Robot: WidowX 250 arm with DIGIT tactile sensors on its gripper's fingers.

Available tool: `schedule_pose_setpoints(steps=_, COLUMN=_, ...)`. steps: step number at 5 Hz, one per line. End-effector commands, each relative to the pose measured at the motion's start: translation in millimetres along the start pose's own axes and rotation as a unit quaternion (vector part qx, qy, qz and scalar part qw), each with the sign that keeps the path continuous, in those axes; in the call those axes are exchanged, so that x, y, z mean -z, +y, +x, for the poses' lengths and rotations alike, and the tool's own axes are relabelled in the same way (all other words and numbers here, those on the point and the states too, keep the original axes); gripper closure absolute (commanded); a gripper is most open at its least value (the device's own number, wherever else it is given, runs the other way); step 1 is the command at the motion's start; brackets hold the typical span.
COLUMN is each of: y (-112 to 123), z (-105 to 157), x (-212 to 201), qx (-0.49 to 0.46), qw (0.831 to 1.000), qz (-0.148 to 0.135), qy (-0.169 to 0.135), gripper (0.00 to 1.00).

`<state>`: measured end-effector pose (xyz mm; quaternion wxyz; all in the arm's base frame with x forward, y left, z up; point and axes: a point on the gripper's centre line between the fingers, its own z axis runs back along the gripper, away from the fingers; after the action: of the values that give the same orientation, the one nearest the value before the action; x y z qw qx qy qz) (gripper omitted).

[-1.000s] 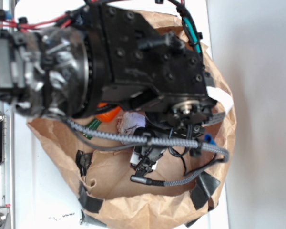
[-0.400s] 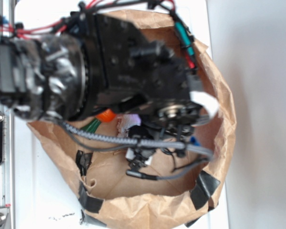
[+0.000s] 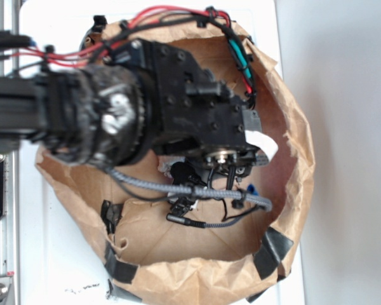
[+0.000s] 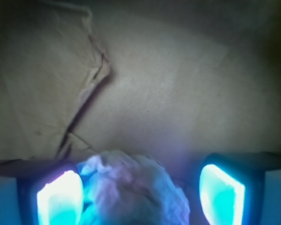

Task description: Grab the white paper.

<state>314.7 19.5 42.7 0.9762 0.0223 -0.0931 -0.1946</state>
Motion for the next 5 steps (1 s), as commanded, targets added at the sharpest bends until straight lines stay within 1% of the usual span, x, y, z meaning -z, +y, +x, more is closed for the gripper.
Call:
schedule_pose_setpoints(steps=1, y=-16.7, z=1.2, x=10.5, qx=0.008, qw=1.000, qz=0.026, qy=-0.003, gripper=0.36)
schedule_pose_setpoints(steps=2, y=-15.3, z=1.9, x=7.4, qx=-0.001, qw=1.000, qz=0.021, qy=-0.006, gripper=1.00)
schedule_pose_setpoints(steps=3, y=-11.3, z=3.7, x=1.3, qx=-0.013, qw=1.000, qz=0.019, qy=-0.016, gripper=1.00)
schedule_pose_setpoints(steps=4, y=-7.7, z=6.7, x=-13.2, qx=-0.023, qw=0.999, qz=0.009, qy=-0.031, gripper=1.00)
schedule_pose_setpoints(steps=5, y=-8.0, z=14.0, x=-54.0, qx=-0.033, qw=0.998, qz=-0.020, qy=-0.048, gripper=1.00)
